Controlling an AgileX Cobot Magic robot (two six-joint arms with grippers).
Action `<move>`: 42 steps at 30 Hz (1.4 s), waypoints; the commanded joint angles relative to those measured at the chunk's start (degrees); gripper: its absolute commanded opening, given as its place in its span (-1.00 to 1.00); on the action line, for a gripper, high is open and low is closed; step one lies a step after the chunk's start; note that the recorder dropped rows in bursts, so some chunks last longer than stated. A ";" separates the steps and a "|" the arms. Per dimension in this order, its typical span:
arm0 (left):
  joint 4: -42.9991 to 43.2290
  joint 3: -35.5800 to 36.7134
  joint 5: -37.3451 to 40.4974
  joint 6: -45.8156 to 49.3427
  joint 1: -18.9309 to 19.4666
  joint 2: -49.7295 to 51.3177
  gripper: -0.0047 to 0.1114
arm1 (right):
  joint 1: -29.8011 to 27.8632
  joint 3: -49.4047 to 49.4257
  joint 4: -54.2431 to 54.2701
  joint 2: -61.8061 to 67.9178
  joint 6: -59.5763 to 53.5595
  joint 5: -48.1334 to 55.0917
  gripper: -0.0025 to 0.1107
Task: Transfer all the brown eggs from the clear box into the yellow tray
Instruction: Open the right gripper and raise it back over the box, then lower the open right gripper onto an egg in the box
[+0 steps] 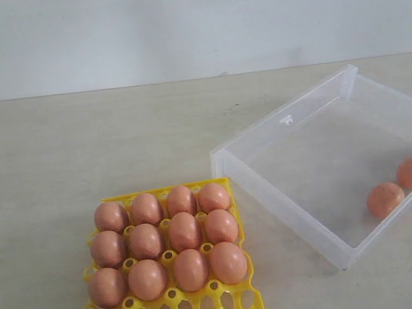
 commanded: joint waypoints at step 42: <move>-0.29 -0.08 -0.24 0.41 0.14 -0.14 -0.85 | 1.50 -33.51 -122.27 3.55 111.33 78.05 -0.96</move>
